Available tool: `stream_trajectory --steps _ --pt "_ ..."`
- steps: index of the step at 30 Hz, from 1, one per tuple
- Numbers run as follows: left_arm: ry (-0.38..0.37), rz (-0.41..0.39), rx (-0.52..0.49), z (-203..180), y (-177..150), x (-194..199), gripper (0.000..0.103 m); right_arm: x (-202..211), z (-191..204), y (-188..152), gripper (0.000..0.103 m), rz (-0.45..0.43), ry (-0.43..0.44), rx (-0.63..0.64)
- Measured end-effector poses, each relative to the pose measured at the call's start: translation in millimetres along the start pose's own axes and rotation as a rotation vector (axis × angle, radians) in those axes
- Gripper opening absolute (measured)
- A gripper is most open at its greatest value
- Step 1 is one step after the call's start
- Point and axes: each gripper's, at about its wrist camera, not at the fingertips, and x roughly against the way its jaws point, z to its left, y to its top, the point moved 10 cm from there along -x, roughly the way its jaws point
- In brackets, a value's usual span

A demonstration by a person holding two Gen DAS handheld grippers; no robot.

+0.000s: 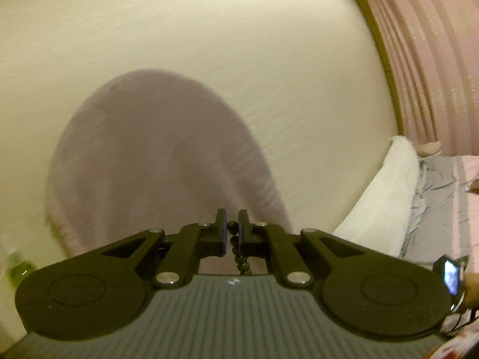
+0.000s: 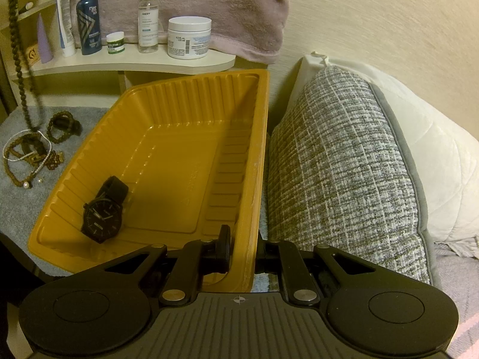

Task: Organize jewelry
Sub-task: 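Lift the bead necklace high with the left gripper to free the strand, then lower the bead necklace into the orange tray and open the left gripper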

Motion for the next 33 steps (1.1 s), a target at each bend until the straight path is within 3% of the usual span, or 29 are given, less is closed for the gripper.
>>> stream_trajectory --steps 5,10,22,33 --pt "-0.071 -0.046 0.0 -23.0 23.6 -14.9 0.006 -0.3 -0.1 0.5 0.012 -0.001 0.0 0.0" --pt "-0.145 -0.002 -0.009 -49.4 14.1 -40.5 0.006 -0.3 -0.1 -0.1 0.012 0.0 0.001 0.001" --pt "-0.296 0.266 -0.048 -111.6 -84.1 -103.4 0.006 -2.3 -0.5 -0.8 0.012 0.002 0.005 0.007" --pt "-0.389 0.437 -0.044 -149.7 -156.0 -138.0 0.006 -2.7 -0.7 -1.3 0.012 0.003 0.007 0.011"
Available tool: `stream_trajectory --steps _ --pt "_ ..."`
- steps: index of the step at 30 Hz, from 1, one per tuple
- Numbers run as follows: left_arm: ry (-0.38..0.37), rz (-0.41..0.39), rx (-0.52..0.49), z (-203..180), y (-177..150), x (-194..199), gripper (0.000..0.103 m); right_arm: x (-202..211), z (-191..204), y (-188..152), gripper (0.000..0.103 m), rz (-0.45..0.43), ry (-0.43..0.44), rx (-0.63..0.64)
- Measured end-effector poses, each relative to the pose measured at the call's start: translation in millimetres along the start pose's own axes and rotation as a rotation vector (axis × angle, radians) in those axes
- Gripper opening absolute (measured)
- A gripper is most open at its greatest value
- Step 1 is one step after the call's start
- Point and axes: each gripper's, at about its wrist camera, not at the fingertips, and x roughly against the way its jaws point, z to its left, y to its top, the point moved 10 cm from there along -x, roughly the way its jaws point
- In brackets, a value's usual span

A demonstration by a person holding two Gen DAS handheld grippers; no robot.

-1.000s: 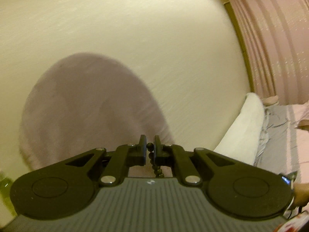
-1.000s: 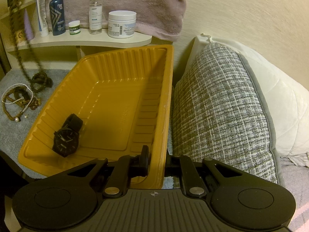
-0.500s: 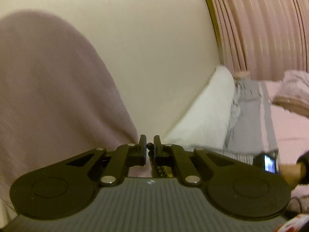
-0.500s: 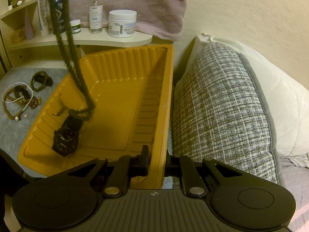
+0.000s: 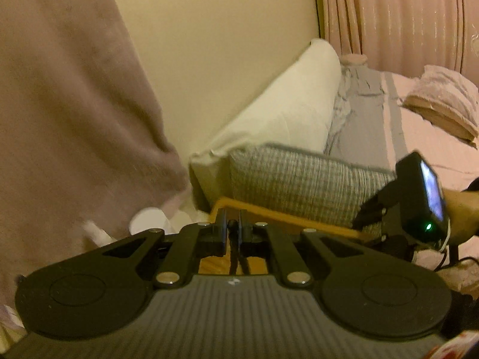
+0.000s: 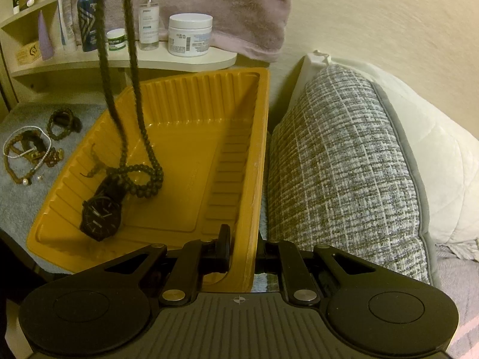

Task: Organize jewelry
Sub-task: 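Lower the bead necklace into the orange tray and open the left gripper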

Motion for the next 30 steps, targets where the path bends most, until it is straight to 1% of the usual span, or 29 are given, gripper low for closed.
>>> stream_trajectory --steps 9,14,21,23,25,28,30 --pt "-0.031 0.102 0.026 -13.8 -47.1 -44.7 0.006 0.0 0.1 -0.1 0.012 0.0 0.0 0.0" --pt "-0.046 0.139 0.055 -17.0 -63.5 -61.4 0.006 -0.1 0.1 -0.1 0.012 0.0 0.001 0.001" --pt "-0.05 0.153 0.073 -15.9 -66.6 -65.9 0.006 0.0 0.1 -0.2 0.012 -0.001 0.001 0.001" --pt "-0.051 0.162 0.083 -14.5 -67.8 -66.3 0.009 0.0 0.2 -0.2 0.012 -0.001 0.0 0.001" --pt "-0.039 0.16 0.1 -10.9 -68.3 -64.7 0.019 0.0 0.1 -0.1 0.012 -0.001 0.001 0.001" --pt "-0.022 0.145 0.133 -1.0 -69.4 -56.9 0.02 0.1 0.5 0.1 0.012 -0.003 0.001 0.0" --pt "0.004 0.136 0.156 7.8 -73.6 -48.6 0.02 0.4 0.4 0.2 0.012 -0.004 0.002 -0.002"
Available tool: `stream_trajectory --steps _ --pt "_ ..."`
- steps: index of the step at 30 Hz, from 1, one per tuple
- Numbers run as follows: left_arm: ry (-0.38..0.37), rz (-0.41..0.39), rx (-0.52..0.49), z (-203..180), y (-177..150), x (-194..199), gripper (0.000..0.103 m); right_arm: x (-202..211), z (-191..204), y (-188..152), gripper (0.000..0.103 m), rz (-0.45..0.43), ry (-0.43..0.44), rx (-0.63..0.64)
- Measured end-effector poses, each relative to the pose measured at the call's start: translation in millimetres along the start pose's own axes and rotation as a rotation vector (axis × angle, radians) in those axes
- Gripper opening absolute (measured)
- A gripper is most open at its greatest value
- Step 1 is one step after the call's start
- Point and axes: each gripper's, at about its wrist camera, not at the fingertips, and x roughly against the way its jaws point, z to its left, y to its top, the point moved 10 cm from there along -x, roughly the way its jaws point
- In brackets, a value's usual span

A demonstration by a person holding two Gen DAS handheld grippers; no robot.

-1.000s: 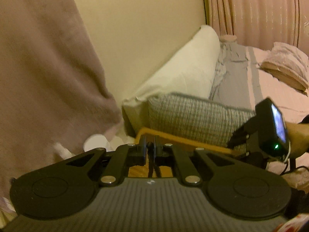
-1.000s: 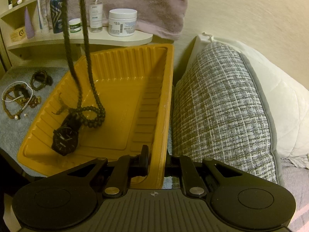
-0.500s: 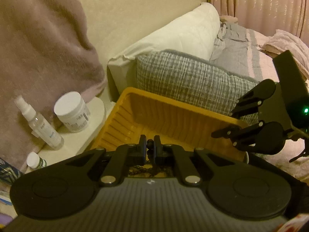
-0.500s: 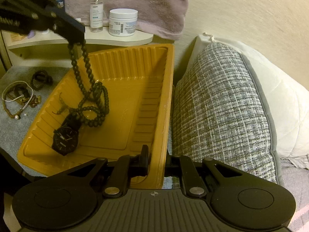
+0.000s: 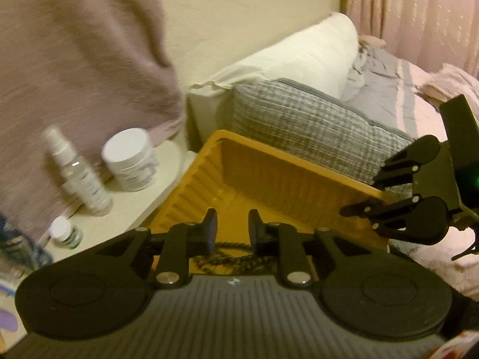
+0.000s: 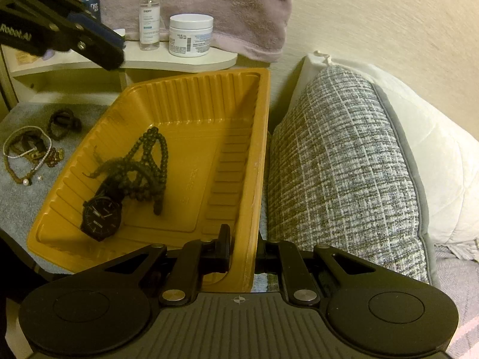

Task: Organize jewelry
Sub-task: 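Lower the bead necklace into the orange tray and open the left gripper, then move the left gripper back over the jewelry pile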

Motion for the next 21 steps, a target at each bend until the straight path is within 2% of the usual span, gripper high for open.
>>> stream_trajectory --steps 6,13,18,21 --pt "0.099 -0.043 0.164 45.2 -37.2 35.4 0.02 0.7 -1.0 -0.9 0.012 -0.002 0.003 -0.001" --pt "0.306 -0.049 0.323 95.3 -116.4 85.0 0.02 0.8 -1.2 -1.0 0.012 -0.002 0.0 -0.003" --pt "0.371 -0.061 0.408 102.6 -167.7 103.9 0.02 0.7 -1.3 -1.1 0.012 0.0 -0.001 -0.001" --pt "0.401 -0.038 0.467 99.3 -198.0 106.8 0.021 0.2 -1.5 -1.7 0.012 0.001 -0.002 0.001"
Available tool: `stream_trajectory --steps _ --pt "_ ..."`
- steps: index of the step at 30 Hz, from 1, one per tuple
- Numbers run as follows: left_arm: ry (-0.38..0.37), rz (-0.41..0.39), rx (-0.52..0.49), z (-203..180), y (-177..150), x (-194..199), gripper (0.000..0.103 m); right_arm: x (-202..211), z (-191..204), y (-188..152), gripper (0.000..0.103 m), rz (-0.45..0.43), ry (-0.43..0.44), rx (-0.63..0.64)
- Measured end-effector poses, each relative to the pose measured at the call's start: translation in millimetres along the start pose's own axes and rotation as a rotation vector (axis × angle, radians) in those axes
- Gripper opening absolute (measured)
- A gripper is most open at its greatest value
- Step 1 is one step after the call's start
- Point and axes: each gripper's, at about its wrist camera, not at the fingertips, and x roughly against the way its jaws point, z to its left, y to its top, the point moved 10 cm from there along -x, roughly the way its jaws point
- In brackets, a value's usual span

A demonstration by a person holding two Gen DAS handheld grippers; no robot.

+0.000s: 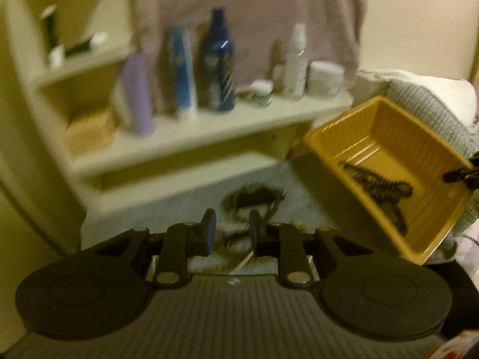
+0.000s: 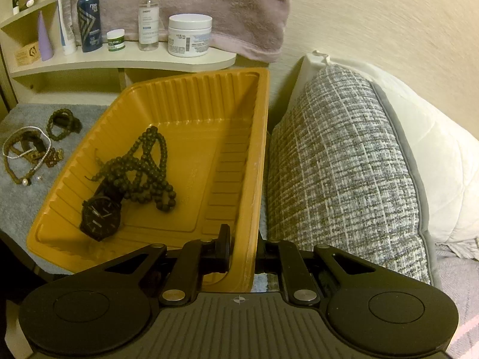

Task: Organize jewelry
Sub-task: 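Move the left gripper back over the jewelry pile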

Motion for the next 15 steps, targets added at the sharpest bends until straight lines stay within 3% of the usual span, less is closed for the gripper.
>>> stream_trajectory --steps 5,15 --pt "0.038 0.041 0.014 3.1 -40.2 -8.7 0.021 -1.1 -0.1 -0.4 0.012 0.003 0.002 0.001" --pt "0.083 0.051 -0.138 -5.3 -64.0 -39.7 0.024 -1.0 0.0 -0.4 0.012 0.004 0.0 0.002"
